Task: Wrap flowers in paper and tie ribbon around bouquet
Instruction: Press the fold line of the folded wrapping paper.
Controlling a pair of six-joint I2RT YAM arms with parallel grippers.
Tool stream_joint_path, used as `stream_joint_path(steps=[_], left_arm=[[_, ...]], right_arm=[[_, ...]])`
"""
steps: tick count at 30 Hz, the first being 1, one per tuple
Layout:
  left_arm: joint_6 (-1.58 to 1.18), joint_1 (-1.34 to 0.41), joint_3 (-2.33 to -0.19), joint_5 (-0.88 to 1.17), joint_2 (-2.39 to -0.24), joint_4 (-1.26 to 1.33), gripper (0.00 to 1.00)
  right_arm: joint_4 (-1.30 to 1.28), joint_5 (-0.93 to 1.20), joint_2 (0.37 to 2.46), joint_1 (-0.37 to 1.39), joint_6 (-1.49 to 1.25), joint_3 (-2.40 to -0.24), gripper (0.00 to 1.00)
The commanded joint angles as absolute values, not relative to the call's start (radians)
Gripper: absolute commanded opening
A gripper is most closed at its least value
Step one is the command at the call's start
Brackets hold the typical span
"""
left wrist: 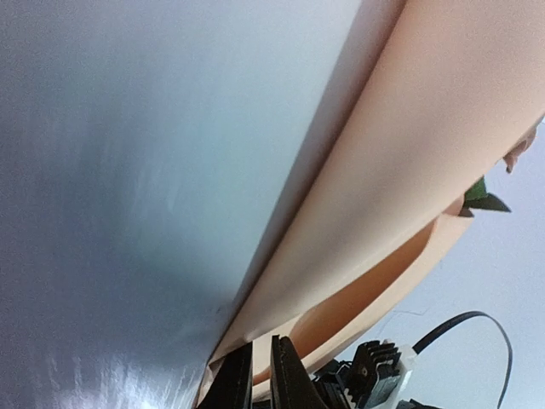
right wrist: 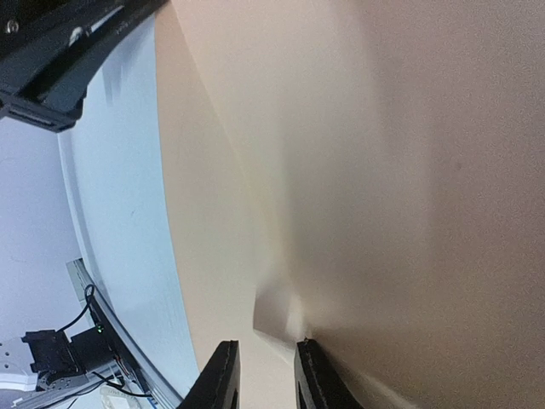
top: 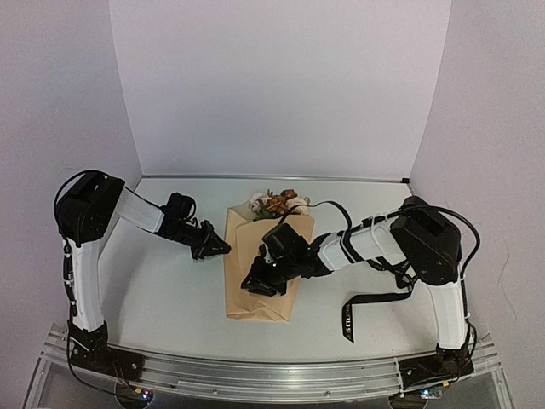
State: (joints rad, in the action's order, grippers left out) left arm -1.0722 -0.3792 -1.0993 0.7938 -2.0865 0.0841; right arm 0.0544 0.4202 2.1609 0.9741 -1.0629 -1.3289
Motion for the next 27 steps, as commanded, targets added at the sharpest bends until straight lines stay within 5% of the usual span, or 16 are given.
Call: stream_joint_path(steps=[1, 27], left_arm=[[-1.043, -0.359, -1.198, 0.777, -2.13, 0.037, 0.12], [-1.004, -0.211, -1.738, 0.874, -2.451, -0.12, 0.14]], right_arm=[[-0.044, 0.417, 2.212, 0.989, -1.046, -1.319, 0.26], [-0.046, 0.422, 2.222, 0.989, -1.039, -1.323, 0.26]])
